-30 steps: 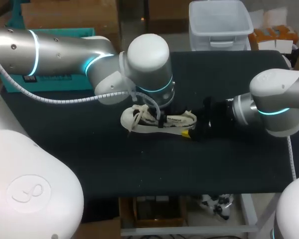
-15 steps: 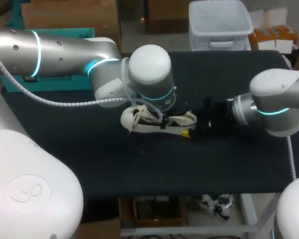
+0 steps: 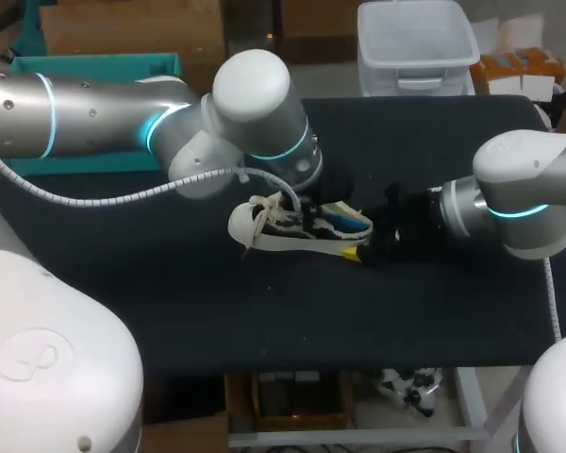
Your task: Open the shoe tongue, take the insole out of the shoe, put the insole back into the shoe, and pack the shoe into the shoebox
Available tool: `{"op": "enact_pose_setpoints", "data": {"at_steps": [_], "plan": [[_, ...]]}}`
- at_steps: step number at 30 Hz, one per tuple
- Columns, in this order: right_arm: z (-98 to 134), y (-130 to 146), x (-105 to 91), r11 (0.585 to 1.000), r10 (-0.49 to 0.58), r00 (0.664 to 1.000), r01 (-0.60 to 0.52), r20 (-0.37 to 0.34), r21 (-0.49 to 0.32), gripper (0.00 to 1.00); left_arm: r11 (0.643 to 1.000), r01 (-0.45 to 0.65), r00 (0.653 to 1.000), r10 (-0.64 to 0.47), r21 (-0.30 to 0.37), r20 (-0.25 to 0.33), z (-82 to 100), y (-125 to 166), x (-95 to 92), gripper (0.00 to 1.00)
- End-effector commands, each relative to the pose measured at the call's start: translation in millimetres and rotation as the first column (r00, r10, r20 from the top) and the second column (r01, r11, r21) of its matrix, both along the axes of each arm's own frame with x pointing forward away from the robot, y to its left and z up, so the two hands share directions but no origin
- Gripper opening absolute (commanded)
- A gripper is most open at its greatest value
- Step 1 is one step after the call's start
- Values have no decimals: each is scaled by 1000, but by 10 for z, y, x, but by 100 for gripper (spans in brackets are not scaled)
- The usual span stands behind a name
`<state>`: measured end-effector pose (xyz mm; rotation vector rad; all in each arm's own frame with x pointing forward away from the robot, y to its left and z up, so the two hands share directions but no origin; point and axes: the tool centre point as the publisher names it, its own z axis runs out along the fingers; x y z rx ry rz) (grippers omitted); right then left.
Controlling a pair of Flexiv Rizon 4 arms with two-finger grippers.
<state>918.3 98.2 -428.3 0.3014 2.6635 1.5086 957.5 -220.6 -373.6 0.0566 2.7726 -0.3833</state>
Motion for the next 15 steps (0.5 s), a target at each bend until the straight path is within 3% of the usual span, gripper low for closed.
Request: {"op": "enact_pose_setpoints", "data": {"at_steps": [1, 9, 15], "plan": [[-15, 30, -53, 1000, 2, 1000, -2, 2, 1, 0, 997, 47, 996, -52, -66, -77, 237, 23, -42, 0], [-15, 30, -53, 1000, 2, 1000, -2, 2, 1, 0, 976, 156, 956, -187, -150, -226, 483, -14, -312, 0], [-15, 30, -53, 1000, 2, 1000, -2, 2, 1, 0, 942, 219, 909, -292, -255, -297, 771, 19, -541, 0]]}}
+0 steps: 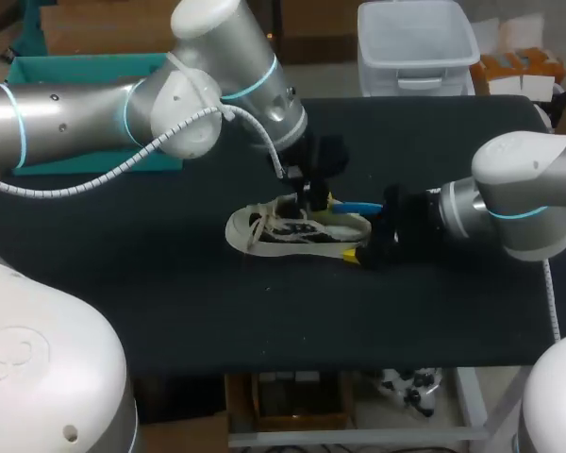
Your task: Open the shoe tongue, take the insole out of the shoe, put the insole back into the shoe, and pack the shoe into the shoebox
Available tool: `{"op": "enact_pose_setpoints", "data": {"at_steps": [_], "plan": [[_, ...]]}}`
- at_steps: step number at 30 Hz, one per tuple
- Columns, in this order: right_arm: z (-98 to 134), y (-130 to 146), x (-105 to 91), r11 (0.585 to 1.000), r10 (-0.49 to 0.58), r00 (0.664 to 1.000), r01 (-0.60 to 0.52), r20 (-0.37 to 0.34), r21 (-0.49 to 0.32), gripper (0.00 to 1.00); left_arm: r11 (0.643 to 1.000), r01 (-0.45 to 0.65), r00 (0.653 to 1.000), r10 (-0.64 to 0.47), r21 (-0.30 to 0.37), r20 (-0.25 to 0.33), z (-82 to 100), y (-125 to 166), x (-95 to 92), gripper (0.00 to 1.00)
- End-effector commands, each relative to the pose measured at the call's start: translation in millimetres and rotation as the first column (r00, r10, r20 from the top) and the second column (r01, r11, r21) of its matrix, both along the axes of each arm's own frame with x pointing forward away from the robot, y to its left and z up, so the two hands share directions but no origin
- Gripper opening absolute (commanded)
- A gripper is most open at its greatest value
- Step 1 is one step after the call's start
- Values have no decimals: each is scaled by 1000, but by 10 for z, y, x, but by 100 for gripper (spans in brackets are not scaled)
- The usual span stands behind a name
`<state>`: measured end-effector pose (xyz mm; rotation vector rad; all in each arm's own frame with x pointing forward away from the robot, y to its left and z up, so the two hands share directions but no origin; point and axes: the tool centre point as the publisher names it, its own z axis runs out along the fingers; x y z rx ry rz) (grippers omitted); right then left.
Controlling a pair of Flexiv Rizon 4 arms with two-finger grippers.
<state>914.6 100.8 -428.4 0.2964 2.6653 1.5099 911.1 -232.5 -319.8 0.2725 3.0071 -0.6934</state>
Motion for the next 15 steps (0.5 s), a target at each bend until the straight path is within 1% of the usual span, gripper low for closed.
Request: {"op": "enact_pose_setpoints", "data": {"at_steps": [1, 3, 4, 6, 9, 10, 12, 13, 15], "plan": [[-14, 4, -16, 1000, -2, 1000, 2, 2, 1, 0, 994, 55, 996, -61, -90, -67, 284, 140, -118, 0], [-14, 4, -16, 1000, -2, 1000, 2, 2, 1, 0, 987, 87, 989, -102, -133, -109, 397, 150, -181, 0], [-14, 4, -16, 1000, -2, 1000, 2, 2, 1, 0, 985, 86, 988, -104, -149, -116, 445, 154, -208, 0], [-14, 4, -16, 1000, -2, 1000, 2, 2, 1, 0, 975, 115, 978, -145, -189, -153, 548, 173, -259, 0], [-14, 4, -16, 1000, -2, 1000, 2, 2, 1, 0, 963, 137, 967, -180, -234, -178, 696, 206, -350, 0], [-14, 4, -16, 1000, -2, 1000, 2, 2, 1, 0, 960, 134, 967, -180, -247, -177, 740, 217, -378, 0], [-14, 4, -16, 1000, -2, 1000, 2, 2, 1, 0, 948, 157, 956, -216, -278, -198, 849, 249, -427, 0], [-14, 4, -16, 1000, -2, 1000, 2, 2, 1, 0, 945, 152, 957, -215, -291, -197, 900, 266, -456, 0], [11, -14, -15, 1000, 0, 1000, 0, 1, 0, 0, 930, 174, 945, -250, -323, -211, 1005, 299, -502, 0]]}}
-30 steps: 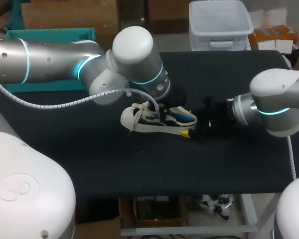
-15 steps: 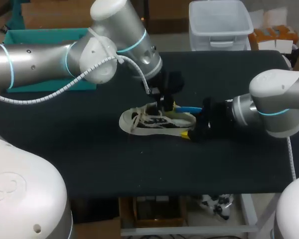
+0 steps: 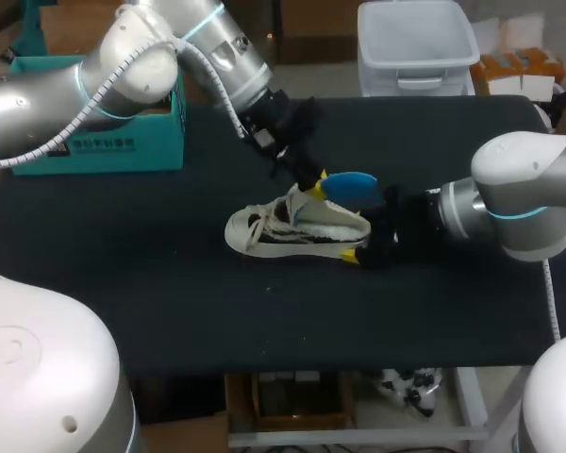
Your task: Open the shoe tongue, take the insole out of the shoe, put the insole back into the shoe, and pack the shoe into the shoebox
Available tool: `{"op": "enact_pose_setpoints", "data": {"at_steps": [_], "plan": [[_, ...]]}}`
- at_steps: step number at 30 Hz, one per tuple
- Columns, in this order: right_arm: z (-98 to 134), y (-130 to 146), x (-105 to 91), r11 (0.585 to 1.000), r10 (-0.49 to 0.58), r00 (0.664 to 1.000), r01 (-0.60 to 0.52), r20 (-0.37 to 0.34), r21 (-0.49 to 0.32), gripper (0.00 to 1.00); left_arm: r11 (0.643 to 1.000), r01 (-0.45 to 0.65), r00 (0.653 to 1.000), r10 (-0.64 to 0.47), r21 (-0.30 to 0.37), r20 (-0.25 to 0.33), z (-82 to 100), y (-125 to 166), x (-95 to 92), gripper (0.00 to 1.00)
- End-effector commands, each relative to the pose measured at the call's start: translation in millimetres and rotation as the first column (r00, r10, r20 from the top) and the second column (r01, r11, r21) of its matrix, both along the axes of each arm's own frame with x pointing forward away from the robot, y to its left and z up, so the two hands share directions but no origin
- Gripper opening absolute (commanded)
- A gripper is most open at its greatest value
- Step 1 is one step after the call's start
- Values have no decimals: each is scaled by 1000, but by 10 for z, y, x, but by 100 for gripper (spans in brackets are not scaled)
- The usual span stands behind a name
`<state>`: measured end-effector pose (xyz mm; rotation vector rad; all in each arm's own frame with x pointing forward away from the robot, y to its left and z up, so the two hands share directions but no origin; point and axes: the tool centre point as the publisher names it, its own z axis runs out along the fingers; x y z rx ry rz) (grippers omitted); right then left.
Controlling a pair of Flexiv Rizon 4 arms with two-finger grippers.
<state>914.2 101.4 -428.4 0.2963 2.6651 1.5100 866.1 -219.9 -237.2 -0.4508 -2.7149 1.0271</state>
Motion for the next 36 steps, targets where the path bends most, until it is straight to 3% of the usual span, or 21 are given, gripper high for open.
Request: {"op": "enact_pose_setpoints", "data": {"at_steps": [1, 2, 3, 4, 11, 18, 26, 36], "plan": [[32, -40, -10, 1000, -6, 1000, 6, -9, -6, 0, 997, 22, 999, -24, -78, -28, 226, 184, -75, 0], [50, -61, -11, 1000, -7, 1000, 7, -9, -7, 29, 995, 40, 998, -45, -94, -45, 275, 199, -97, 0], [72, -87, -18, 1000, -19, 1000, 19, -18, -16, 81, 992, 55, 997, -62, -110, -55, 323, 213, -110, 0], [89, -117, -25, 999, -28, 999, 28, -26, -16, 100, 991, 58, 996, -66, -124, -62, 370, 223, -131, 0], [317, -357, -129, 993, -59, 996, 52, -67, -105, 100, 963, 148, 978, -176, -224, -111, 658, 293, -274, 0], [764, -504, -114, 973, -59, 997, 45, -57, -226, 100, 940, 186, 965, -229, -288, -126, 828, 526, -337, 0], [1138, -253, 132, 923, 21, 997, -46, -68, -382, 100, 929, 145, 958, -217, -340, -186, 805, 1093, -208, 0], [1176, 127, 435, 847, 83, 988, -137, -128, -513, 100, 948, 9, 969, -87, -317, -232, 654, 1727, -155, 0]]}}
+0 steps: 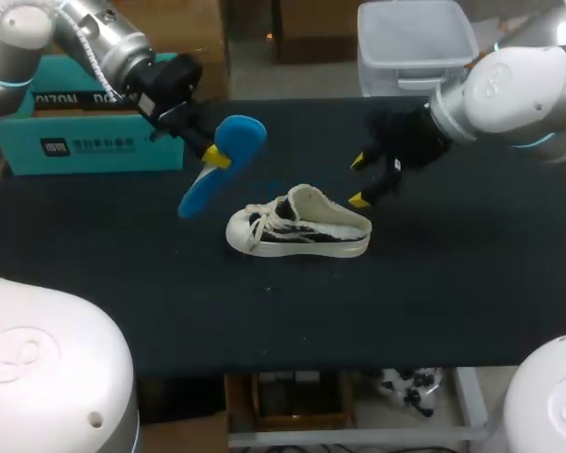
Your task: Open the shoe tongue, take the insole out of the shoe, put the insole back into the shoe, and pack the shoe into the shoebox
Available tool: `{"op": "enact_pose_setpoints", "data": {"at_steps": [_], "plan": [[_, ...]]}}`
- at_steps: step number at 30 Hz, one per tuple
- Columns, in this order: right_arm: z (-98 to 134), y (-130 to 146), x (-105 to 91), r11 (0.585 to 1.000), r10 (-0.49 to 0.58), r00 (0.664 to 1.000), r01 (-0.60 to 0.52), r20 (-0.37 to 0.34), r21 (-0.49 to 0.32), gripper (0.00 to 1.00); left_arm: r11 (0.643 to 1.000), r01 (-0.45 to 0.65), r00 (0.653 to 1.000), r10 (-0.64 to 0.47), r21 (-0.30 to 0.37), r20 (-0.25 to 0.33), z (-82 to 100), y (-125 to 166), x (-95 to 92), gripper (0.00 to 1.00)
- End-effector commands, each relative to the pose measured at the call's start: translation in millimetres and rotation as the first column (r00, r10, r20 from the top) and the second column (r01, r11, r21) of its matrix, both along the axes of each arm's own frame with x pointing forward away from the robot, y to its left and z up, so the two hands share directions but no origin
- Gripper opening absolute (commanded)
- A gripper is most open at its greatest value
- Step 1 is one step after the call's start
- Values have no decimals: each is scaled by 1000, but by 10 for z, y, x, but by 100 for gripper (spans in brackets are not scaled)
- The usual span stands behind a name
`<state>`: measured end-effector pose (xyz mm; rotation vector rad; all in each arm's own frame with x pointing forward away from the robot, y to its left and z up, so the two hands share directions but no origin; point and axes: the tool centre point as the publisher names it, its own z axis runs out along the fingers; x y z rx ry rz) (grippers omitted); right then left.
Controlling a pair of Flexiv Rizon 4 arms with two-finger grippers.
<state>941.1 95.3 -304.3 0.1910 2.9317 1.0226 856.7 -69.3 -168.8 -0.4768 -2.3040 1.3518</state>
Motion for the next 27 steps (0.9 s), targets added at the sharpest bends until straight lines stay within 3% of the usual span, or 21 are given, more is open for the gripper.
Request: {"op": "enact_pose_setpoints", "data": {"at_steps": [1, 13, 18, 27], "plan": [[-72, 228, 176, 979, 23, 997, -37, -74, -199, 100, 997, -69, 998, 69, -21, -10, -49, 278, -52, 0], [-221, 558, 96, 932, -34, 990, -18, -137, -361, 100, 987, -161, 986, 161, 9, -41, -278, 756, -33, 0], [-283, 616, 12, 903, -81, 988, 16, -133, -430, 100, 985, -170, 984, 171, 21, -47, -351, 854, -52, 0], [-399, 672, -24, 884, -100, 991, 47, -91, -465, 100, 983, -181, 982, 183, 43, -43, -434, 923, -128, 0]]}}
